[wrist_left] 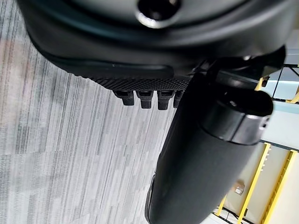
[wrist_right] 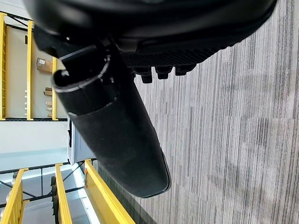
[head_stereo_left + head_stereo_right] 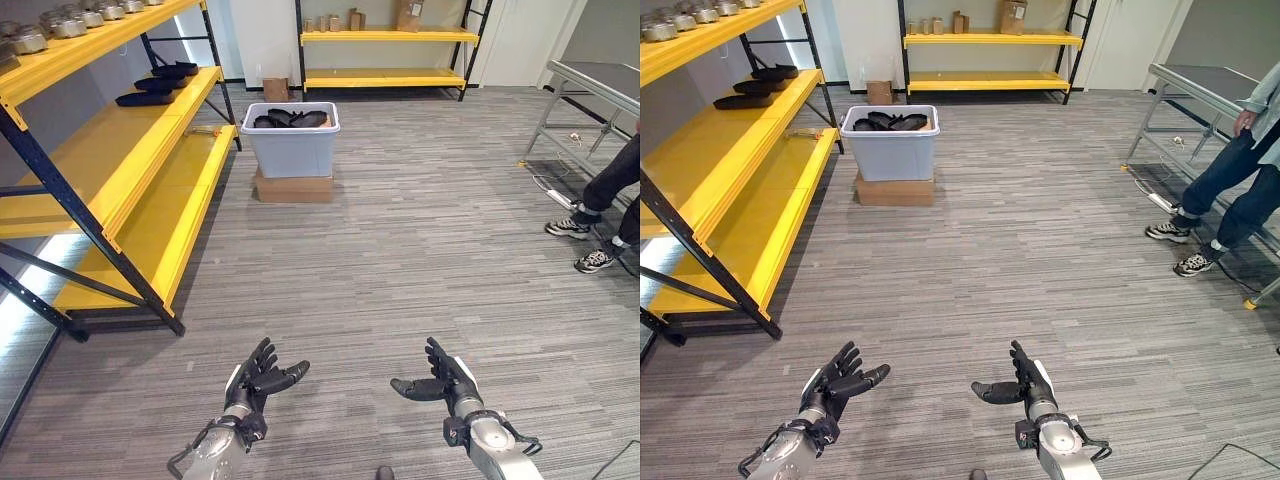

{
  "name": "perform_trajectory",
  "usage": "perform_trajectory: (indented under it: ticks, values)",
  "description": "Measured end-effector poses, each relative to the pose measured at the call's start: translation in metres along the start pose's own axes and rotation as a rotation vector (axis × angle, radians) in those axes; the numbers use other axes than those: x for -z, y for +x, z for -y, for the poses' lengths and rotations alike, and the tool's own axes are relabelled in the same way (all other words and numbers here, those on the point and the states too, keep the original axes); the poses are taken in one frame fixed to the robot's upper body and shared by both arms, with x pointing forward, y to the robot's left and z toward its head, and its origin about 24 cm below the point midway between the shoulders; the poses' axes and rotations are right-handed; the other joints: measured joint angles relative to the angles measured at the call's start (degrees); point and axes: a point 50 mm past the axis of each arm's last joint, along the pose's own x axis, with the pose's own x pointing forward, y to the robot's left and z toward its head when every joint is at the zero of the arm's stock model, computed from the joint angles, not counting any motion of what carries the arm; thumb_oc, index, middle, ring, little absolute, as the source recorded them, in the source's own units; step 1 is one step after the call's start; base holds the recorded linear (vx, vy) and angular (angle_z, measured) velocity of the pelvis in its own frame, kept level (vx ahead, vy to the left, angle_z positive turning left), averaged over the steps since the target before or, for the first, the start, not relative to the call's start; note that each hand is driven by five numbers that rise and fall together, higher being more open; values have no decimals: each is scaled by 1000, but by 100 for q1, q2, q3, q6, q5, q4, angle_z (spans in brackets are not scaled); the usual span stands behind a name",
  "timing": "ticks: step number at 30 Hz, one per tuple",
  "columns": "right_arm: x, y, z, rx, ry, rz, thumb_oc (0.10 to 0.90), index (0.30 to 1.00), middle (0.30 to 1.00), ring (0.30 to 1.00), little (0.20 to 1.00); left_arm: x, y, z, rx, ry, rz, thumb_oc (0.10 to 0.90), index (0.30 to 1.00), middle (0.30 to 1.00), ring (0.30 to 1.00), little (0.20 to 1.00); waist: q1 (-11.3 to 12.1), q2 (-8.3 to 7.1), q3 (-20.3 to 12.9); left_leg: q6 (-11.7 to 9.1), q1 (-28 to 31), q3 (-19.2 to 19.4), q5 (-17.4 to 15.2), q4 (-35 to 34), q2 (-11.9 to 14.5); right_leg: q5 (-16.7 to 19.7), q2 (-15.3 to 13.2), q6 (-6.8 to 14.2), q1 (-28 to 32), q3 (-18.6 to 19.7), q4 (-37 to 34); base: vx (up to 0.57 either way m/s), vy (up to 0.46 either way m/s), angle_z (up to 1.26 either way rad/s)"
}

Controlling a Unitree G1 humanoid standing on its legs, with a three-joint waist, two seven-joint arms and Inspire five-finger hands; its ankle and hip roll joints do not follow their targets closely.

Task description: Move parts from the plastic box to the shelf.

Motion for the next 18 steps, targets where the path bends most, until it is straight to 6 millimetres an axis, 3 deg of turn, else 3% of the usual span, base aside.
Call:
perform_trajectory:
  ticks: [18]
  values:
    - [-1,0,-4,-42,17,11,900,1000,1000,1000,1000,7,-1,0,-3,-11,-69,900,1000,1000,1000,1000,4,-17,8,-6,61,-9,-37,-23,4,-46,-3,27,94,-21,-3,0,0,0]
